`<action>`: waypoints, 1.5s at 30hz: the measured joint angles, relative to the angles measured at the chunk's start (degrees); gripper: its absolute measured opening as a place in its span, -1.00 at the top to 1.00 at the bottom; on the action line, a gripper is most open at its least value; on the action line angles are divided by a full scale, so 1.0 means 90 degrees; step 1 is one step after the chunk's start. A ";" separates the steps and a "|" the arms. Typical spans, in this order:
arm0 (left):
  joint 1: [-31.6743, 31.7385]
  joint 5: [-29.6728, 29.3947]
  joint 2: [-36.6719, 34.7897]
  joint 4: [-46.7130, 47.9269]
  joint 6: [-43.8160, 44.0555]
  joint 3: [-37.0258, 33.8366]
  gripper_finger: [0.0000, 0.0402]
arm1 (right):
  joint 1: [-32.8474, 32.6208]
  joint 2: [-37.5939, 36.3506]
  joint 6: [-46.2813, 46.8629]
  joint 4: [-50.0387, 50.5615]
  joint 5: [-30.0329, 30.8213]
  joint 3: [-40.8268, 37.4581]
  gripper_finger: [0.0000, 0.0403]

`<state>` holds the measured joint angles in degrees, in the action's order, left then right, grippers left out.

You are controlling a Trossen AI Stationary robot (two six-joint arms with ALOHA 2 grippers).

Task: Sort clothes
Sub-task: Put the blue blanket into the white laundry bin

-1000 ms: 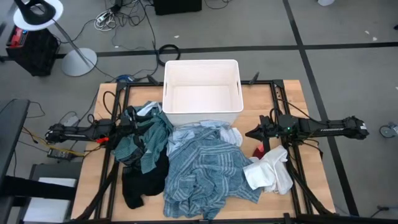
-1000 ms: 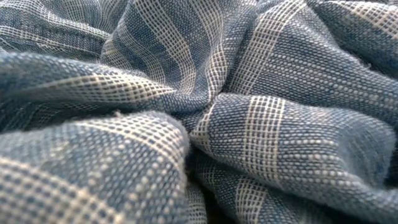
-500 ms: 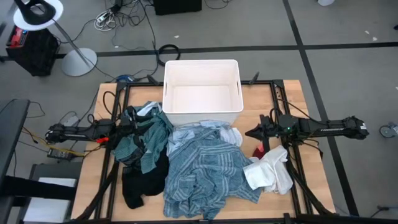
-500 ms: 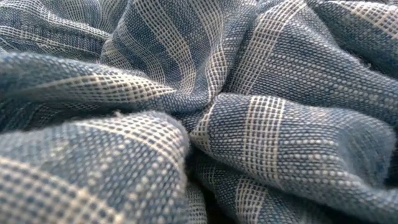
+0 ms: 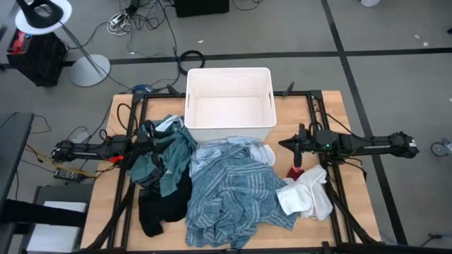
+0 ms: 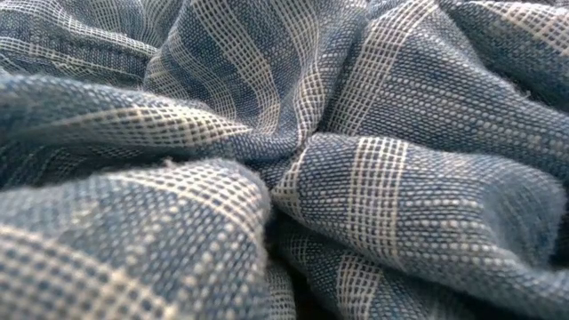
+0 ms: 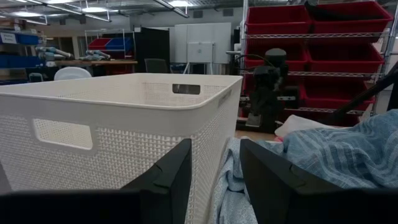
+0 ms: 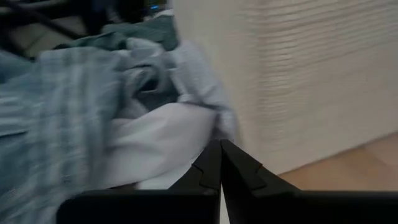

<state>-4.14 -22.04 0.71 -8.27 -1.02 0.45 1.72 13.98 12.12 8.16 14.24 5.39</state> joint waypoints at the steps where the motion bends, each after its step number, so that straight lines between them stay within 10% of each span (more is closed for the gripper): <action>1: 0.0001 0.0002 0.0001 -0.0001 0.0001 -0.0001 0.29 | 0.0000 0.0000 0.0063 0.0000 0.0127 0.0000 0.98; 17: 0.0002 0.0001 0.0000 -0.0001 0.0001 -0.0001 0.29 | -0.0197 0.0747 0.0655 0.0289 0.0826 0.0337 1.00; 45: 0.0000 0.0002 0.0000 -0.0002 0.0002 -0.0002 0.29 | -0.2098 0.6046 0.1210 0.3786 0.1425 0.6728 0.99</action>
<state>-4.14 -22.02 0.71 -8.29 -0.99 0.43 -17.16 68.39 23.01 42.24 27.06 65.94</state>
